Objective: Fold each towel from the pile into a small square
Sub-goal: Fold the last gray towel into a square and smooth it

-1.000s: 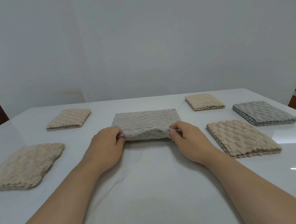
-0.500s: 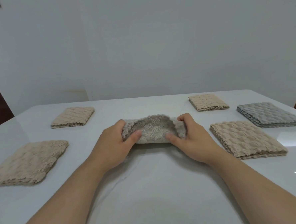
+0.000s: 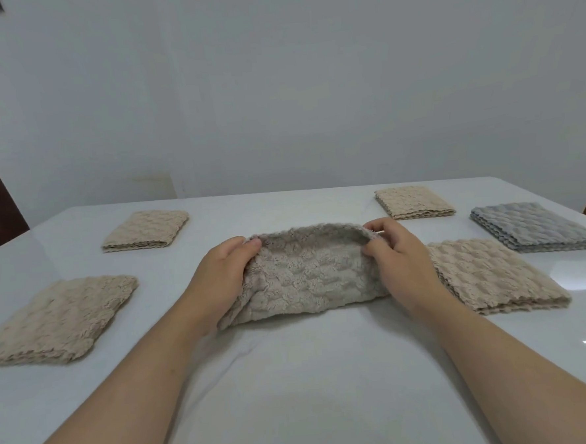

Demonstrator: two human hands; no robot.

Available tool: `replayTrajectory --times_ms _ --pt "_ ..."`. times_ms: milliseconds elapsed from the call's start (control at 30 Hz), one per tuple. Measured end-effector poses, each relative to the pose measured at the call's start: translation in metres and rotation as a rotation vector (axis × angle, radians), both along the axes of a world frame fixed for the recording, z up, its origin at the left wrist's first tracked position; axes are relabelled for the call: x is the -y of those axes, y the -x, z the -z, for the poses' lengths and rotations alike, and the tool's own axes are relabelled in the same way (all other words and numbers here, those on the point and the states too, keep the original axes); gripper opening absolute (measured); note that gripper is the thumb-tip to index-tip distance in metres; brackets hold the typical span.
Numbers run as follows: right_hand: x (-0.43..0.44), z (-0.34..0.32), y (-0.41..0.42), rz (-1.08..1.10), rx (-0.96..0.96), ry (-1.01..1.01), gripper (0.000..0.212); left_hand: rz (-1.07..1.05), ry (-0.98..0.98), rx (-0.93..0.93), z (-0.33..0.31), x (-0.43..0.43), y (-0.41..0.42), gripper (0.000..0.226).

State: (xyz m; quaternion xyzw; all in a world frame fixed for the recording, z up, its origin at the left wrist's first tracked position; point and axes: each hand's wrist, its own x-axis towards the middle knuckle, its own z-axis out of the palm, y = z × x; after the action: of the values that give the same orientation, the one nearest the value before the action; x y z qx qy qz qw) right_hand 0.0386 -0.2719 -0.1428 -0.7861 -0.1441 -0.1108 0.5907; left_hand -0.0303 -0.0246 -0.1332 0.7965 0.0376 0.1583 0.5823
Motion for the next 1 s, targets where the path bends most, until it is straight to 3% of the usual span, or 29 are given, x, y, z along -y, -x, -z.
replayTrajectory --times_ms 100,233,267,333,433,500,633,800,1000 --pt "0.002 -0.003 -0.001 -0.008 0.032 0.034 0.017 0.053 0.091 -0.121 -0.006 -0.001 0.002 0.022" --pt "0.004 -0.007 -0.007 0.056 -0.034 -0.081 0.020 0.112 0.222 -0.265 -0.006 -0.001 0.006 0.017" --pt "0.005 -0.009 -0.008 0.056 -0.068 -0.104 0.021 0.099 0.173 -0.263 -0.005 -0.002 0.005 0.026" --pt "0.006 -0.011 -0.008 0.042 -0.114 -0.100 0.019 0.024 -0.111 -0.210 -0.003 -0.005 0.003 0.034" --pt "0.008 -0.007 -0.007 0.105 -0.003 0.151 0.010 -0.113 -0.634 -0.127 0.003 -0.011 0.003 0.022" --pt "0.008 -0.003 -0.006 0.126 0.089 0.299 0.007 -0.174 -0.777 -0.131 0.004 -0.011 0.005 0.019" --pt "0.010 0.008 -0.011 0.055 0.162 0.467 0.005 -0.169 -0.888 -0.147 0.005 -0.013 0.004 0.011" --pt "0.012 0.016 -0.017 -0.017 0.057 0.670 0.019 -0.155 -0.901 -0.200 0.011 -0.017 0.002 0.013" --pt "0.010 0.013 -0.016 -0.029 -0.005 0.641 0.031 -0.134 -0.862 -0.193 0.012 -0.019 0.000 0.008"
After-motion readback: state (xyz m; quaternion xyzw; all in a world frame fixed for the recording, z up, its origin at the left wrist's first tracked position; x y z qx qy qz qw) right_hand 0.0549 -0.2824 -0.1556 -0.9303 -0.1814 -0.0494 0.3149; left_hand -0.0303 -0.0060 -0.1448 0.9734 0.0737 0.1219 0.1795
